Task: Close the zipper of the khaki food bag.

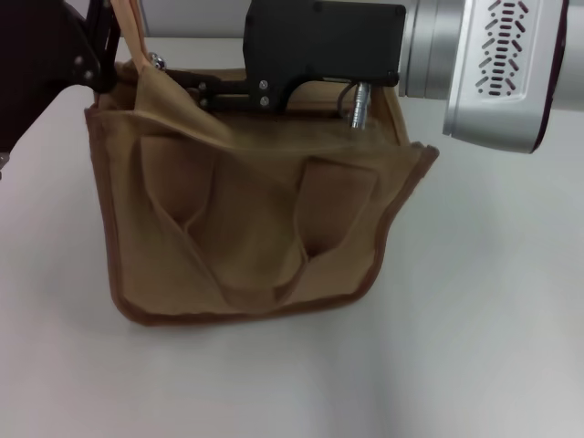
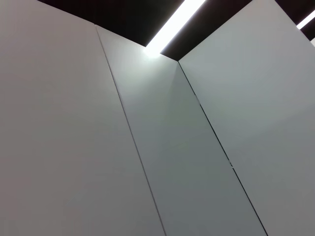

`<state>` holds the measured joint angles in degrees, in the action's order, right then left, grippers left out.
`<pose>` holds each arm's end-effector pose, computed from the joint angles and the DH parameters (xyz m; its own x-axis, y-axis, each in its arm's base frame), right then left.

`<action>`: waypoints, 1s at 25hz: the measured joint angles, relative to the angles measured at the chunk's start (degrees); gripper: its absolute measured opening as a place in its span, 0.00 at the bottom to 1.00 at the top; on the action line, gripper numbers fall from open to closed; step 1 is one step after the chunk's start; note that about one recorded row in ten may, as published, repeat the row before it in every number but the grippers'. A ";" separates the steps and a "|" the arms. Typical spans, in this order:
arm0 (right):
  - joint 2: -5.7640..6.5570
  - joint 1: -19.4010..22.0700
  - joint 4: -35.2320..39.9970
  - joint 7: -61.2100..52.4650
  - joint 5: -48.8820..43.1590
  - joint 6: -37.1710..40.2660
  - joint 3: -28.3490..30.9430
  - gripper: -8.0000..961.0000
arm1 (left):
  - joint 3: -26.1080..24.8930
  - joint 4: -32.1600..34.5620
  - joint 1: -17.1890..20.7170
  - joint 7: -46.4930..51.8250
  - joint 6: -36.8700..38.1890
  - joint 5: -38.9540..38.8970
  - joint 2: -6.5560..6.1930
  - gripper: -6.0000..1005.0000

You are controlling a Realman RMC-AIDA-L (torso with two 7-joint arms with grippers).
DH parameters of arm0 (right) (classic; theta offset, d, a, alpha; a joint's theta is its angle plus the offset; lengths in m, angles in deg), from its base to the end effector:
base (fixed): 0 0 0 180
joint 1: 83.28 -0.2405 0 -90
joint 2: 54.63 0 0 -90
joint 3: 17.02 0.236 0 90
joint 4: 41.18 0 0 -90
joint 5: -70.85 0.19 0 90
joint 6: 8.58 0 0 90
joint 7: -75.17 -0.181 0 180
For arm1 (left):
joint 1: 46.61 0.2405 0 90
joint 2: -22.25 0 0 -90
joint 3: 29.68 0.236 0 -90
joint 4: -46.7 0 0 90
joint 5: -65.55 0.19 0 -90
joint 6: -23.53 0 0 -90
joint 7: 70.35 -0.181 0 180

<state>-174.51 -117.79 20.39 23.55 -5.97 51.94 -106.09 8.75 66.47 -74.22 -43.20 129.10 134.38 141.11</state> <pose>0.0296 0.3419 -0.0568 0.7129 0.5834 -0.3890 0.3490 -0.7764 -0.5247 -0.1727 0.3092 0.0576 0.4700 -0.5678 0.6758 0.2675 -0.6380 -0.7221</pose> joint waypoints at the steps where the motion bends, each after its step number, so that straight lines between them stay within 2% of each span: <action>1: 0.00 0.00 0.00 0.00 0.00 0.00 0.00 0.80 | 0.00 0.00 0.00 0.00 0.00 0.00 0.00 0.02; 14: 0.00 0.44 -0.63 0.39 5.30 -2.80 -1.15 0.76 | 1.19 0.40 -1.25 2.37 0.12 -0.25 0.05 0.02; 25: 0.00 0.59 -0.82 1.77 5.53 -7.20 -3.84 0.71 | 1.30 0.52 -1.28 2.82 0.43 -0.32 0.05 0.02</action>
<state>-174.51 -117.20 19.57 25.32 -0.45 44.74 -109.93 10.05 66.99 -75.50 -40.38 129.53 134.06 141.16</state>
